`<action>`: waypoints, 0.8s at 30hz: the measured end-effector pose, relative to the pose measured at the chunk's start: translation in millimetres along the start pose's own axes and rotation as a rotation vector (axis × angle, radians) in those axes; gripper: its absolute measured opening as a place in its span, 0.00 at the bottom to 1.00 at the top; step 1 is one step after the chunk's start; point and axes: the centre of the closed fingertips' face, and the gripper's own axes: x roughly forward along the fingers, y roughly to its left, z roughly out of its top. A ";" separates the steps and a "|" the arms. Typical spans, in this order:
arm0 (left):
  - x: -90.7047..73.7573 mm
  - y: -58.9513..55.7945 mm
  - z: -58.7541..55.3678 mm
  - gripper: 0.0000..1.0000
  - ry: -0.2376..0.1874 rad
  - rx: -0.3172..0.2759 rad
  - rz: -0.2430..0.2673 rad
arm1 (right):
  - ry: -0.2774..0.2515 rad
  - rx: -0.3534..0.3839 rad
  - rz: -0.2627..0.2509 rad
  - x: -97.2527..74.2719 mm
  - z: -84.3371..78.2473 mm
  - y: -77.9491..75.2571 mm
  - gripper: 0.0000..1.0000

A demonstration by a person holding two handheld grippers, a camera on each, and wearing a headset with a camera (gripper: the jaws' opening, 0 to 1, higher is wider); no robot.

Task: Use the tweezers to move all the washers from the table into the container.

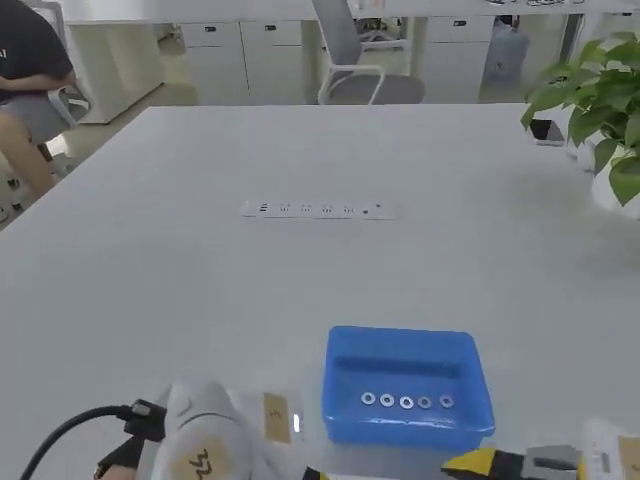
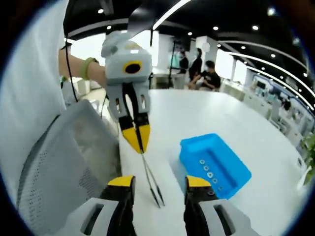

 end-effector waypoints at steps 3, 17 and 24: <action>1.9 1.1 -2.1 0.00 0.019 -0.016 -0.005 | -0.127 0.090 -0.074 -16.2 18.4 -16.0 0.46; 18.5 10.0 -26.1 0.00 0.174 -0.067 -0.033 | -0.376 0.330 -0.381 -83.6 23.4 -78.5 0.75; 26.5 12.3 -38.3 0.00 0.263 -0.048 -0.051 | -0.374 0.365 -0.375 -82.1 16.5 -78.0 0.76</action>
